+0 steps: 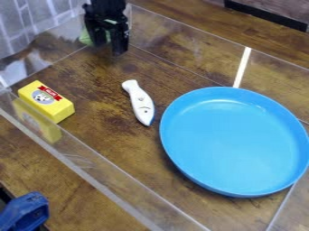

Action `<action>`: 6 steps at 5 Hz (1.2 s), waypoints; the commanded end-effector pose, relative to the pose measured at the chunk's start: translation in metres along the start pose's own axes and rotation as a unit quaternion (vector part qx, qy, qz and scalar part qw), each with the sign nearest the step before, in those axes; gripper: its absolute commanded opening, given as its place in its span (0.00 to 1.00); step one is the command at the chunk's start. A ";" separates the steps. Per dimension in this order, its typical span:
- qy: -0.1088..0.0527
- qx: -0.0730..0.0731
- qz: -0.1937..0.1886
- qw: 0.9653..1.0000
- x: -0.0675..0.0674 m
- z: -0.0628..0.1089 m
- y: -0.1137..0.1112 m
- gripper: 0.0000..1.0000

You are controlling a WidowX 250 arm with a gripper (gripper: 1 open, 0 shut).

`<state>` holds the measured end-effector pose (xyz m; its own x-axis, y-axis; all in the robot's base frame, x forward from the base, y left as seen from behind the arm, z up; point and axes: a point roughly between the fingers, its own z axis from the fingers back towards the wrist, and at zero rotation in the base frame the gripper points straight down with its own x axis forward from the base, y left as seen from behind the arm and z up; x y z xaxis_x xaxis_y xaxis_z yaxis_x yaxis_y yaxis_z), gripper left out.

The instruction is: Remove the white object from inside the blue tray and put it on the table

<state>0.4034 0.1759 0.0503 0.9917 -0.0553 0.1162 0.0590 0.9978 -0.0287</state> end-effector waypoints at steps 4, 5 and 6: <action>-0.043 0.008 0.009 0.999 0.002 0.032 0.015 1.00; -0.045 0.005 0.008 0.999 0.002 0.032 0.014 1.00; -0.047 0.001 0.007 0.999 0.000 0.033 0.012 1.00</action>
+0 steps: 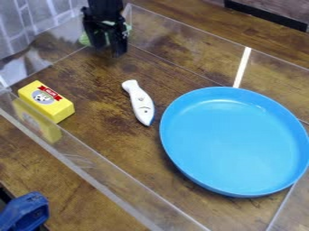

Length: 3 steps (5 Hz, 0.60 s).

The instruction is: Remove the white object from inside the blue tray and put it on the table

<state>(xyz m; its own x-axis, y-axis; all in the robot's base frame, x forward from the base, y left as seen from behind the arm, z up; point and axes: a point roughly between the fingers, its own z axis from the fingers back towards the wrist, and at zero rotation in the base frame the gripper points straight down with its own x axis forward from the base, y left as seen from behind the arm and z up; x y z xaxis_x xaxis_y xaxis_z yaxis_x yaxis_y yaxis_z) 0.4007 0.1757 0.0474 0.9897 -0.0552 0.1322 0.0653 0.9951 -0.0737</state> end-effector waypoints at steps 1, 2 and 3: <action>-0.041 0.021 0.006 0.999 0.003 0.039 0.010 1.00; -0.044 0.020 0.006 0.999 0.002 0.042 0.010 1.00; -0.047 0.018 0.003 0.999 0.002 0.044 0.009 1.00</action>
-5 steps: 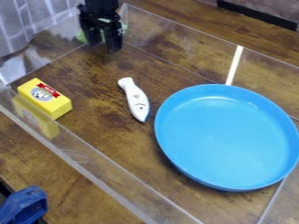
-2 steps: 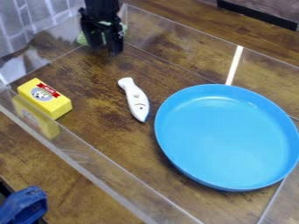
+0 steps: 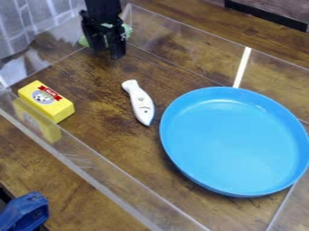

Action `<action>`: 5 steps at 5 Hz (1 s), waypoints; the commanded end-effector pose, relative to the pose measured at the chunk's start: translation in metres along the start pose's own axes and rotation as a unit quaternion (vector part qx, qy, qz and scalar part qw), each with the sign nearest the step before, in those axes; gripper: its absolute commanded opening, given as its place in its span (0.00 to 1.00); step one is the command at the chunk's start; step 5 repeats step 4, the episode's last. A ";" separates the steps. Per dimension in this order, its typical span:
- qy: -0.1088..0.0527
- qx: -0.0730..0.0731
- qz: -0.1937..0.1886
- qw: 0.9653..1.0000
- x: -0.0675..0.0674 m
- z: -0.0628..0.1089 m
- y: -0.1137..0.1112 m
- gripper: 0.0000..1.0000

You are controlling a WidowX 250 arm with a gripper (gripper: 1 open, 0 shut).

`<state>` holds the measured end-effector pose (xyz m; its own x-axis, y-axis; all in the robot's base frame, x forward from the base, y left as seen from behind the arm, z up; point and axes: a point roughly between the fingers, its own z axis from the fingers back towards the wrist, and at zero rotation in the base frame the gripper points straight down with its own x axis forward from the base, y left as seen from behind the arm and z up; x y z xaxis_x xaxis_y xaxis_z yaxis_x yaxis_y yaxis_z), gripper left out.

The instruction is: Remove the white object from inside the blue tray and put it on the table

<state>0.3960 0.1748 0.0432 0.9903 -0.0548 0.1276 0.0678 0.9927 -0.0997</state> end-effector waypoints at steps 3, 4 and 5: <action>-0.057 0.034 -0.011 0.998 0.010 0.053 0.006 1.00; -0.061 0.036 -0.016 0.997 0.010 0.055 0.005 1.00; -0.061 0.036 -0.016 0.997 0.010 0.055 0.005 1.00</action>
